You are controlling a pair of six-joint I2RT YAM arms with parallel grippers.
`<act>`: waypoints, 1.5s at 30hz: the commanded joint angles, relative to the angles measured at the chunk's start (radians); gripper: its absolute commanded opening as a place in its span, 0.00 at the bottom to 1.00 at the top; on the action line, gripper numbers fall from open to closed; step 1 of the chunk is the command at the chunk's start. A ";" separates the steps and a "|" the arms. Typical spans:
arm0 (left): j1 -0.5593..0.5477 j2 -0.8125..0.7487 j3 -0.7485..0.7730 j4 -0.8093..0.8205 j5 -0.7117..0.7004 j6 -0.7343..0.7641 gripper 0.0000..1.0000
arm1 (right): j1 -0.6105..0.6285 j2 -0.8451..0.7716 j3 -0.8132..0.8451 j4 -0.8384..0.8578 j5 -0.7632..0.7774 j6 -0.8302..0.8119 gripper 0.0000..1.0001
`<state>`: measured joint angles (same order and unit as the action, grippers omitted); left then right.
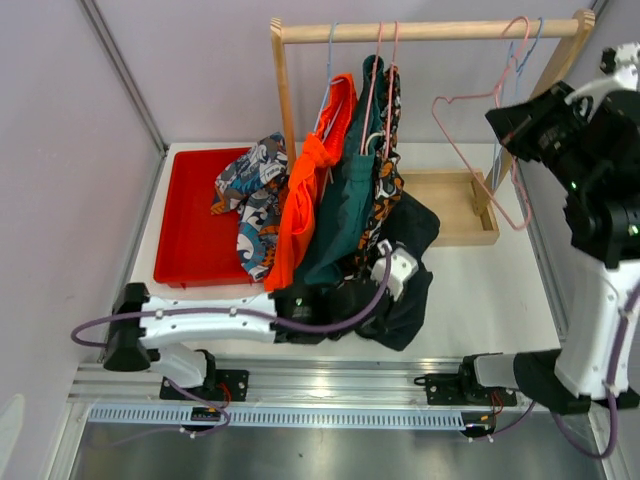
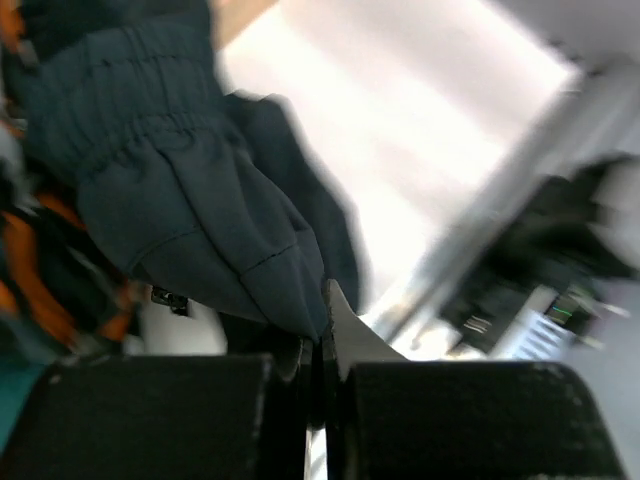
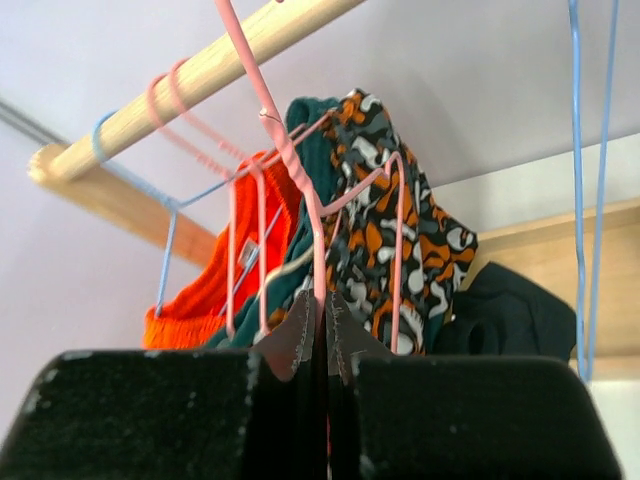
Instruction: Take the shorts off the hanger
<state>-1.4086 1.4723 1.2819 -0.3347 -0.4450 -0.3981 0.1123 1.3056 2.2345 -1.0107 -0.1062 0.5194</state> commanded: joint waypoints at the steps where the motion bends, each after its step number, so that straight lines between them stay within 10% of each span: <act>1: -0.150 -0.090 0.042 -0.018 -0.122 -0.050 0.00 | -0.023 0.079 0.071 0.132 0.016 -0.030 0.00; 11: -0.524 -0.170 0.243 -0.616 -0.547 -0.246 0.00 | -0.046 0.262 0.051 0.340 0.054 -0.044 0.00; 22: -0.509 -0.222 0.530 -1.129 -0.797 -0.365 0.00 | -0.053 0.109 -0.285 0.412 0.040 -0.088 0.00; 24: -0.439 -0.260 0.539 -1.057 -0.819 -0.246 0.00 | -0.057 0.055 -0.355 0.412 0.036 -0.093 0.02; 29: -0.195 -0.414 0.396 -0.667 -0.723 0.140 0.00 | -0.060 -0.069 -0.495 0.416 0.037 -0.111 0.99; 36: 0.178 -0.494 0.359 -0.468 -0.552 0.451 0.00 | -0.068 -0.221 -0.639 0.386 0.034 -0.127 0.99; 45: 0.768 -0.377 0.542 -0.391 -0.218 0.499 0.00 | -0.072 -0.290 -0.739 0.386 0.008 -0.117 0.99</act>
<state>-0.7605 1.0348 1.7229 -0.8246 -0.8093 0.0353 0.0444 1.0336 1.5139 -0.6361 -0.0795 0.4118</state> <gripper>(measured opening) 0.018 0.993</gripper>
